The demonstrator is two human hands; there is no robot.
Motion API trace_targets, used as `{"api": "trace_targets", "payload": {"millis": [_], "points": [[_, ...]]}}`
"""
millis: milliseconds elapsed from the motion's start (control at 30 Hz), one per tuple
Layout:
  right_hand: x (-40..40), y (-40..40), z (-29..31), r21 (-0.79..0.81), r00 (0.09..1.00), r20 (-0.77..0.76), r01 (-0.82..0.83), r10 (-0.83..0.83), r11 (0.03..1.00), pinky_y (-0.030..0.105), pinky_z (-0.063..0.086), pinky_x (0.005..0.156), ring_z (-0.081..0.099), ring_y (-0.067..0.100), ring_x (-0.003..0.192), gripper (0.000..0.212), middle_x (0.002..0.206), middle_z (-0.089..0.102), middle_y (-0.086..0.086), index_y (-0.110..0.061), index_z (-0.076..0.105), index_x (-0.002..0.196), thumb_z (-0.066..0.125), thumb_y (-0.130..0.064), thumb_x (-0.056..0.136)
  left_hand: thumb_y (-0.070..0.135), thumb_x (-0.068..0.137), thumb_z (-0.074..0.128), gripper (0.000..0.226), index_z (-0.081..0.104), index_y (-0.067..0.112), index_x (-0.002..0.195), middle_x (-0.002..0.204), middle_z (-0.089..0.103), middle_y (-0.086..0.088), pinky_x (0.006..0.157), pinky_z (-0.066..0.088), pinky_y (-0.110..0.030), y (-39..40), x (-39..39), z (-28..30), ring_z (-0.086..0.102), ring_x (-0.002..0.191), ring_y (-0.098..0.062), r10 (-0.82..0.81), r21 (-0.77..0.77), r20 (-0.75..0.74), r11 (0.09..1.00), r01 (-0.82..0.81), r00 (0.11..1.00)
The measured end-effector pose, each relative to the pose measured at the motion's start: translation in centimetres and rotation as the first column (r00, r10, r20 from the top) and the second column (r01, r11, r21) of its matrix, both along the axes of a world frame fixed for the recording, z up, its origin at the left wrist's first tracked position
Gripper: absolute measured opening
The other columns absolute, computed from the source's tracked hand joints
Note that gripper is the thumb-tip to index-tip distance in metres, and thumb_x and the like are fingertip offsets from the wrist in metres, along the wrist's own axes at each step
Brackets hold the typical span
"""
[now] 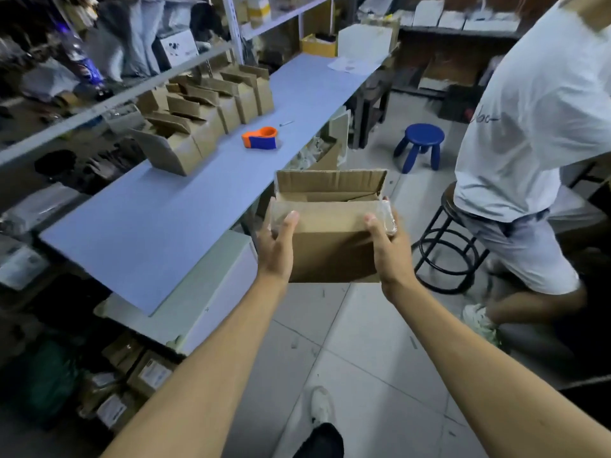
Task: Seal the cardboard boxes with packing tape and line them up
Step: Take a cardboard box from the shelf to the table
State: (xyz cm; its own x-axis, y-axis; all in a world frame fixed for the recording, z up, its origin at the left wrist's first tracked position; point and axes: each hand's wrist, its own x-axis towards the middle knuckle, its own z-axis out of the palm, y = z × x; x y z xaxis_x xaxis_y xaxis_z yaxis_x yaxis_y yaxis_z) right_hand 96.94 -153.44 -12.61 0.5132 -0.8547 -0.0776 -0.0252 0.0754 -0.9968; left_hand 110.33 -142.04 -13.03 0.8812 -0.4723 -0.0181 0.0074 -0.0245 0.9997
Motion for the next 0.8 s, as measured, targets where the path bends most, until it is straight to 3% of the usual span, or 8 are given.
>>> {"api": "trace_targets", "payload": {"millis": [100, 200, 267, 467, 667, 800], "points": [[4.7, -4.4, -0.4, 0.032, 0.999, -0.043, 0.008, -0.007, 0.999, 0.044, 0.047, 0.105, 0.056, 0.011, 0.117, 0.067, 0.125, 0.06, -0.015, -0.048, 0.042, 0.142, 0.057, -0.065, 0.079, 0.06, 0.078, 0.061, 0.074, 0.049, 0.026, 0.143, 0.141, 0.054, 0.005, 0.115, 0.035, -0.041, -4.4, 4.6, -0.3, 0.047, 0.132, -0.013, 0.007, 0.025, -0.047, 1.0, -0.005, 0.999], [8.9, -8.4, -0.9, 0.05, 0.999, -0.053, -0.002, 0.004, 0.999, 0.042, 0.047, 0.105, 0.056, 0.007, 0.113, 0.063, 0.123, 0.06, -0.014, -0.043, 0.041, 0.144, 0.056, -0.058, 0.085, 0.037, 0.095, 0.059, 0.051, 0.048, 0.023, 0.143, 0.133, 0.055, 0.011, 0.108, 0.037, -0.027, -8.5, 8.6, -0.5, 0.048, 0.127, -0.009, 0.025, 0.011, -0.075, 1.0, -0.025, 0.997], [11.6, -11.2, -1.2, 0.045, 0.998, -0.058, -0.009, 0.011, 0.999, 0.039, 0.047, 0.105, 0.055, 0.004, 0.112, 0.056, 0.121, 0.06, -0.017, -0.04, 0.042, 0.145, 0.057, -0.051, 0.092, 0.034, 0.096, 0.058, 0.041, 0.051, 0.026, 0.136, 0.125, 0.056, 0.013, 0.104, 0.04, -0.026, -11.2, 11.1, -0.6, 0.05, 0.124, -0.011, 0.046, 0.036, -0.081, 0.998, -0.043, 0.996], [20.7, -20.1, -2.6, 0.055, 0.994, -0.085, -0.059, 0.064, 0.997, 0.026, 0.042, 0.099, 0.052, 0.007, 0.116, 0.053, 0.117, 0.055, -0.021, -0.034, 0.038, 0.149, 0.056, -0.039, 0.099, 0.065, 0.072, 0.061, 0.074, 0.049, 0.039, 0.141, 0.137, 0.055, 0.014, 0.112, 0.04, -0.039, -19.3, 19.2, -2.3, 0.051, 0.126, -0.007, 0.128, 0.077, -0.09, 0.99, -0.121, 0.988], [29.9, -30.1, -4.1, 0.076, 0.975, -0.12, -0.18, 0.188, 0.981, 0.023, 0.038, 0.096, 0.048, 0.008, 0.116, 0.061, 0.126, 0.052, -0.011, -0.033, 0.029, 0.154, 0.054, -0.038, 0.1, 0.043, 0.091, 0.059, 0.05, 0.053, 0.032, 0.139, 0.122, 0.066, 0.01, 0.098, 0.05, -0.028, -27.9, 27.3, -4.0, 0.059, 0.115, -0.009, 0.202, 0.08, -0.149, 0.978, -0.192, 0.968], [36.2, -35.2, -4.6, 0.074, 0.947, -0.139, -0.283, 0.29, 0.956, 0.027, 0.037, 0.103, 0.046, 0.009, 0.123, 0.062, 0.134, 0.049, -0.012, -0.034, 0.029, 0.154, 0.056, -0.04, 0.098, 0.053, 0.085, 0.056, 0.061, 0.049, 0.031, 0.142, 0.124, 0.063, 0.007, 0.092, 0.051, -0.027, -31.4, 31.4, -3.9, 0.058, 0.111, -0.01, 0.29, 0.109, -0.161, 0.955, -0.275, 0.943]]}}
